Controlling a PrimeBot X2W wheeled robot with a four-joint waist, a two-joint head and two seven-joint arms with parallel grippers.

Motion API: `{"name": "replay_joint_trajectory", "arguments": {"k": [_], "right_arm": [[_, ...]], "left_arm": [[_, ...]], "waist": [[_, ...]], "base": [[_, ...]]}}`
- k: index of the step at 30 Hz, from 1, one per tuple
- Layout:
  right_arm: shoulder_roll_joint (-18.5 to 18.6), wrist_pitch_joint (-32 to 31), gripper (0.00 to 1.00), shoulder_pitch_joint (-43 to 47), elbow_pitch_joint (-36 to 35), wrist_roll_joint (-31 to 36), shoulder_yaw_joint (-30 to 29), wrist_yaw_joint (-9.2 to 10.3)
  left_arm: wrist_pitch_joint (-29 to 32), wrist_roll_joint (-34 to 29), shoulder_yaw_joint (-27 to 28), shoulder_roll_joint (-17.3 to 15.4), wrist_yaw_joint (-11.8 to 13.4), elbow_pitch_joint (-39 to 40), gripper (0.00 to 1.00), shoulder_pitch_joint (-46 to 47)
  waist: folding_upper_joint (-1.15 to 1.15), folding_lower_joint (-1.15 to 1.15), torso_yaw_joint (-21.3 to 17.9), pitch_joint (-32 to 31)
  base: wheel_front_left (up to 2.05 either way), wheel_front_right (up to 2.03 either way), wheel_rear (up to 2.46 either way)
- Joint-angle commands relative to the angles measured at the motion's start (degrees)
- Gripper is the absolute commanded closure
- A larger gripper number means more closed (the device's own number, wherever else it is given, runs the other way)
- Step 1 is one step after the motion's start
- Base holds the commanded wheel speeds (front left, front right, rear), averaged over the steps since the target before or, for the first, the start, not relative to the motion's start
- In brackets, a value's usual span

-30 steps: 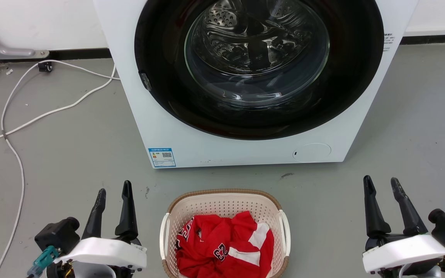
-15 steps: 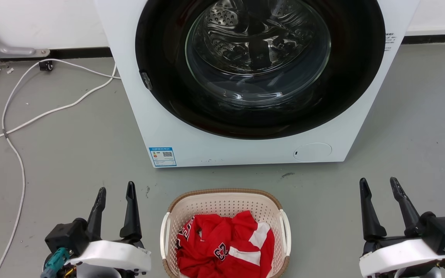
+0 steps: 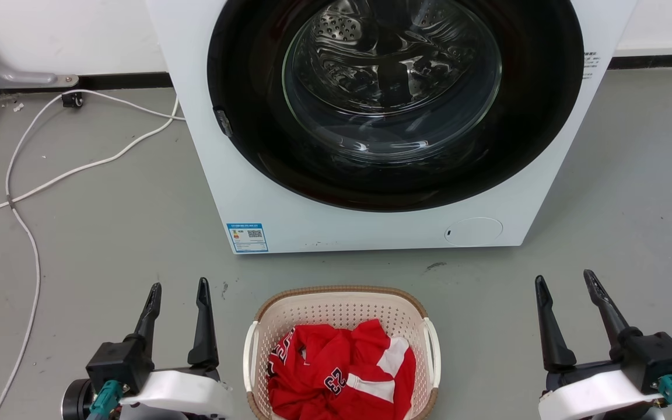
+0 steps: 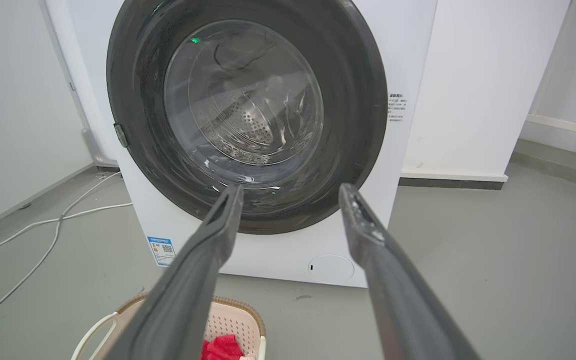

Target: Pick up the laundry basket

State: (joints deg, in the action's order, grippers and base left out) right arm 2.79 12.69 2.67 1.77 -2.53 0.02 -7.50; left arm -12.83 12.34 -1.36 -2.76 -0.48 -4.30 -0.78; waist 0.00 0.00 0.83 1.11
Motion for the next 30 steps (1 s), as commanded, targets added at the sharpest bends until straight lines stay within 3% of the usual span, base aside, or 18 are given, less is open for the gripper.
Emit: {"name": "replay_joint_trajectory", "arguments": {"k": [1, 20, 30], "right_arm": [[0.2, 0.5, 0.00, 0.3, -0.6, 1.1, 0.1, 0.02], [0.2, 2.5, 0.00, 1.2, -1.1, 8.3, -0.1, 0.02], [0.2, 2.5, 0.00, 1.2, -0.7, 7.0, -0.7, 0.02]], "left_arm": [[-0.3, -1.0, -0.1, -0.2, 0.1, 0.5, 0.00, -0.4], [-2.5, -10.0, -0.4, -0.2, 1.5, 1.0, 0.00, -1.5], [-2.4, -10.2, -0.2, -0.2, 1.6, 1.0, 0.00, -1.5]], "waist": [[0.00, 0.00, 0.0, 0.0], [0.00, 0.00, 0.2, 0.1], [0.00, 0.00, 0.1, 0.2]], "base": [[0.00, 0.00, 0.00], [0.00, 0.00, 0.00], [0.00, 0.00, 0.00]]}}
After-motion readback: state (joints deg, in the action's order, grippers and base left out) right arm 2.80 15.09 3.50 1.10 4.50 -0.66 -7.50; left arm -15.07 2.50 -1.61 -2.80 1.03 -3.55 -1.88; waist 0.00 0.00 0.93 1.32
